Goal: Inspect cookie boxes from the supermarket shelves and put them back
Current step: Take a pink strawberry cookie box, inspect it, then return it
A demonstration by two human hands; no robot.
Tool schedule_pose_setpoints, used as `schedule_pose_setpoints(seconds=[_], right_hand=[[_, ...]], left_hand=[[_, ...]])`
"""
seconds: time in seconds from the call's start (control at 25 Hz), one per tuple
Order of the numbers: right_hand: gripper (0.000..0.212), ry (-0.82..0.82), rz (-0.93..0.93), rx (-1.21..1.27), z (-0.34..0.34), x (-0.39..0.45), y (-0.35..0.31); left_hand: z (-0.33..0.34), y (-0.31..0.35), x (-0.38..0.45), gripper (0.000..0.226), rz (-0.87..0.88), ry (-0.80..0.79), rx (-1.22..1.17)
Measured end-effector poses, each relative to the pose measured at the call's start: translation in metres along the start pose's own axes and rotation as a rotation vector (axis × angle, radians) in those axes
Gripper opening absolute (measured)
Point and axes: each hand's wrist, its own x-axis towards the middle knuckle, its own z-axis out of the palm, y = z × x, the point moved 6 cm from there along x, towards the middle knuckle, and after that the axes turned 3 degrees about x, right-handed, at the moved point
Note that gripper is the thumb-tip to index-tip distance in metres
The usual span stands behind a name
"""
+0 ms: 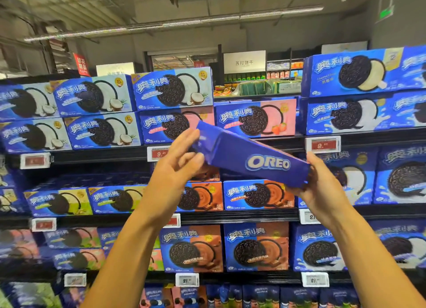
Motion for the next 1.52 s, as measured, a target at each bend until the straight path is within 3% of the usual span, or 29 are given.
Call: schedule_pose_setpoints(seconds=[0.28,0.48,0.64,0.84,0.92,1.16,1.36,1.52], right_hand=[[0.027,0.021,0.110,0.116,0.004,0.007,0.028],[0.025,0.065,0.074,0.130,0.002,0.004,0.017],[0.025,0.037,-0.056,0.049,0.004,0.004,-0.020],[0.041,-0.017,-0.279,-0.137,0.027,0.013,-0.078],[0.032,0.013,-0.374,-0.263,0.035,0.020,-0.100],[0.041,0.177,-0.647,-0.524,0.062,0.046,-0.151],[0.034,0.251,-0.740,-0.741,0.073,0.070,-0.167],[0.028,0.192,-0.730,-0.796,0.071,0.090,-0.170]], left_hand=[[0.038,0.022,-0.010,0.044,0.199,0.006,0.053],[0.029,0.022,-0.003,0.042,0.207,-0.022,0.001],[0.003,0.012,0.019,0.043,0.131,0.059,0.021],[-0.023,0.006,0.068,0.061,0.029,0.070,0.025],[-0.026,0.009,0.090,0.057,0.054,0.090,0.059],[-0.013,0.013,0.153,0.058,0.209,0.135,0.370],[-0.004,0.016,0.178,0.053,0.351,0.268,0.572],[0.013,0.016,0.184,0.051,0.392,0.339,0.659]])
